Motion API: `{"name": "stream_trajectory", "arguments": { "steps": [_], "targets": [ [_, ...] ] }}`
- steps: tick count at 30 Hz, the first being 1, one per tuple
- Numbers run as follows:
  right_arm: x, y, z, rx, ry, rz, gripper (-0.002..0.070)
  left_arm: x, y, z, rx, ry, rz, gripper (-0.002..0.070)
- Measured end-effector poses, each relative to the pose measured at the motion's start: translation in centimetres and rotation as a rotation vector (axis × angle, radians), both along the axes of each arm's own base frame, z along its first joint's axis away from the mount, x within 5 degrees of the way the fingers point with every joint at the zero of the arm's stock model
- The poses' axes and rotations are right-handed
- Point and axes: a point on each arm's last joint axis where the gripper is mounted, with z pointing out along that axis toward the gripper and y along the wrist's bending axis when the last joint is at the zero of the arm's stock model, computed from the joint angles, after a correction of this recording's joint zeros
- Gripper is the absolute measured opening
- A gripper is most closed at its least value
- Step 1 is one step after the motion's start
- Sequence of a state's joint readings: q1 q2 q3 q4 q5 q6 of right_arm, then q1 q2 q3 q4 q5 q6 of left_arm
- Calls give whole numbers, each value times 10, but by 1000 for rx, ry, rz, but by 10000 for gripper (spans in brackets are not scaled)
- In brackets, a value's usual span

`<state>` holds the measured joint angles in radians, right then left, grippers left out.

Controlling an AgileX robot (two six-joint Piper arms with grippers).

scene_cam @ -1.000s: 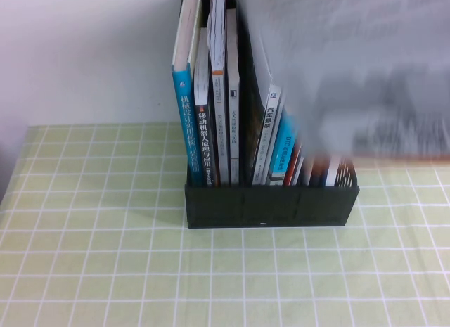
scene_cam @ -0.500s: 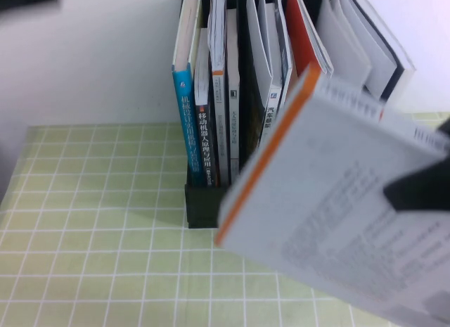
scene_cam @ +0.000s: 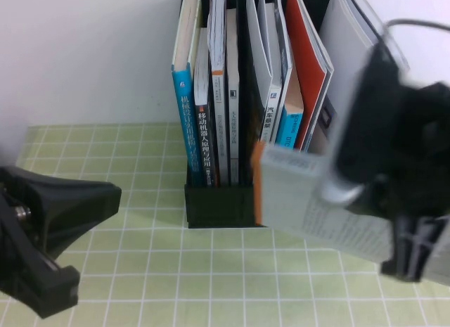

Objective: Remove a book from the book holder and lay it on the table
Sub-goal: Place the picked book on the book

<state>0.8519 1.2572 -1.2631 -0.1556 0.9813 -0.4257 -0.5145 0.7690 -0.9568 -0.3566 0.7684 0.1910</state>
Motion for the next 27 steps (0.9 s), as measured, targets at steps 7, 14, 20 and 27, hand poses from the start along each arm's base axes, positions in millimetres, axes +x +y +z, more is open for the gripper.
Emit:
{"name": "stream_trajectory", "arguments": {
  "steps": [7,14,20,27],
  "targets": [
    [-18,64,-36,-274,-255,184,165,1,2,4,-64,-34,54,-3],
    [-39,81,-78,-284,-505,281,165,-10,11,13,-117,-84,85,-3],
    [-39,70,-127,-339,-504,254,165,-12,12,13,-117,-74,86,-3],
    [-51,79,-181,-330,-303,305,165,-12,12,12,-114,-71,87,-3]
  ]
}}
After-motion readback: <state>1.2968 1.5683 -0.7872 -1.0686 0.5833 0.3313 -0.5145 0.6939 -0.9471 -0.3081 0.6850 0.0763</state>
